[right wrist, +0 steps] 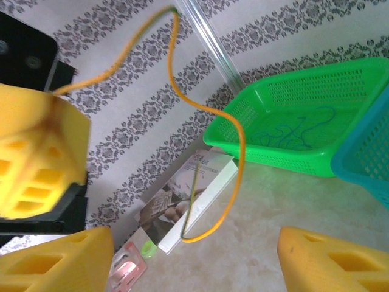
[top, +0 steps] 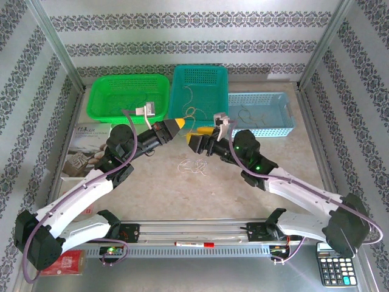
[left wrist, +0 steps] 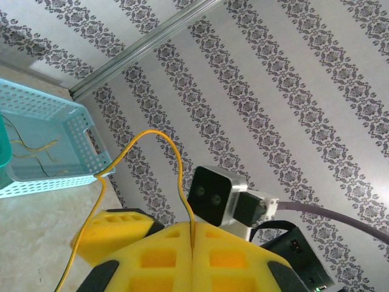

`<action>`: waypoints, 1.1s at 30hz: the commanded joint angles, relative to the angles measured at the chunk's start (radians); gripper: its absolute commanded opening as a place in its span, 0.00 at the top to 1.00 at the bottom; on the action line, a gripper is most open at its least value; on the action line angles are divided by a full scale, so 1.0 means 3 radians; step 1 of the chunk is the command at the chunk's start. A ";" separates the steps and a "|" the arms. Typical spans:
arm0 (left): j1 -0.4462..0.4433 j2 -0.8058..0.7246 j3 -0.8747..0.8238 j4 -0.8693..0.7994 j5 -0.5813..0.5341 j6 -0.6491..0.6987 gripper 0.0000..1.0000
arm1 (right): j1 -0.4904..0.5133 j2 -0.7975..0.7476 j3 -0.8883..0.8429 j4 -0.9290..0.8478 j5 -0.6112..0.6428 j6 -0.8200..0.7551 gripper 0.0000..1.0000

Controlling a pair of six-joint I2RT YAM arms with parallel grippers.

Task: Untangle the cables

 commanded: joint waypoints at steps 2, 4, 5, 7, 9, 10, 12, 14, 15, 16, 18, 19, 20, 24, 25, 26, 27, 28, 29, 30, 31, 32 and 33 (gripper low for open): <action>-0.0054 -0.0016 0.0002 0.0103 0.0000 0.0050 1.00 | 0.0034 0.0166 0.0174 0.0252 0.0064 -0.0054 0.32; -0.0054 -0.0021 -0.0005 0.0106 -0.0011 0.0046 1.00 | 0.0033 0.0247 0.0225 0.0279 0.0041 -0.0045 0.37; -0.0056 -0.0022 -0.0011 0.0110 -0.0015 0.0045 1.00 | 0.0035 0.0281 0.0242 0.0286 0.0034 -0.0041 0.40; -0.0052 -0.0028 -0.0023 0.0133 -0.0025 0.0032 1.00 | 0.0033 0.0339 0.0258 0.0281 0.0019 -0.0042 0.54; -0.0054 -0.0043 -0.0034 0.0140 -0.0048 0.0029 1.00 | 0.0023 0.0363 0.0213 0.0276 0.0035 -0.0044 0.71; -0.0054 -0.0059 -0.0033 0.0134 -0.0060 0.0038 1.00 | 0.0011 0.0358 0.0170 0.0267 0.0055 -0.0045 0.80; -0.0054 -0.0082 -0.0040 0.0118 -0.0081 0.0052 1.00 | -0.0034 0.0327 0.0055 0.0252 0.0105 -0.0034 0.96; -0.0054 -0.0115 -0.0033 0.0103 -0.0106 0.0071 1.00 | -0.0117 0.0268 -0.0093 0.0218 0.0151 -0.0030 1.00; -0.0054 -0.0134 -0.0032 0.0097 -0.0122 0.0085 1.00 | -0.0189 0.0221 -0.0177 0.0178 0.0182 -0.0021 1.00; -0.0054 -0.0145 -0.0034 0.0079 -0.0133 0.0096 1.00 | -0.0262 0.0167 -0.0266 0.0154 0.0210 0.0009 1.00; -0.0054 -0.0166 -0.0033 0.0064 -0.0155 0.0111 1.00 | -0.0458 0.0054 -0.0448 0.0125 0.0222 0.0083 1.00; -0.0049 -0.0170 -0.0039 0.0066 -0.0163 0.0111 1.00 | -0.0566 -0.0020 -0.0531 0.0097 0.0238 0.0114 1.00; -0.0053 -0.0169 -0.0041 0.0068 -0.0162 0.0114 1.00 | -0.0654 -0.0085 -0.0587 0.0057 0.0265 0.0139 1.00; -0.0049 -0.0137 -0.0065 0.0115 -0.0170 0.0100 1.00 | -0.0922 -0.0318 -0.0718 -0.0038 0.0222 0.0208 1.00; -0.0050 -0.0124 -0.0069 0.0137 -0.0170 0.0092 1.00 | -0.0942 -0.0357 -0.0704 -0.0075 0.0215 0.0187 1.00; -0.0049 -0.0115 -0.0075 0.0151 -0.0171 0.0087 1.00 | -0.0954 -0.0381 -0.0686 -0.0116 0.0214 0.0163 1.00; -0.0049 -0.0101 -0.0076 0.0168 -0.0173 0.0076 1.00 | -0.0966 -0.0394 -0.0668 -0.0149 0.0217 0.0152 1.00; -0.0049 -0.0085 -0.0082 0.0183 -0.0162 0.0072 1.00 | -0.0977 -0.0403 -0.0653 -0.0153 0.0205 0.0150 1.00; -0.0049 -0.0066 -0.0079 0.0199 -0.0157 0.0066 1.00 | -0.0988 -0.0401 -0.0630 -0.0154 0.0189 0.0145 1.00; -0.0051 -0.0046 -0.0080 0.0209 -0.0142 0.0056 1.00 | -0.0997 -0.0387 -0.0594 -0.0162 0.0172 0.0137 1.00; -0.0049 -0.0028 -0.0080 0.0224 -0.0125 0.0046 1.00 | -0.1002 -0.0369 -0.0554 -0.0175 0.0158 0.0123 1.00; -0.0054 -0.0006 -0.0082 0.0238 -0.0112 0.0038 1.00 | -0.1007 -0.0345 -0.0515 -0.0181 0.0142 0.0101 1.00; -0.0049 0.0014 -0.0091 0.0253 -0.0099 0.0030 1.00 | -0.1014 -0.0313 -0.0459 -0.0203 0.0126 0.0081 1.00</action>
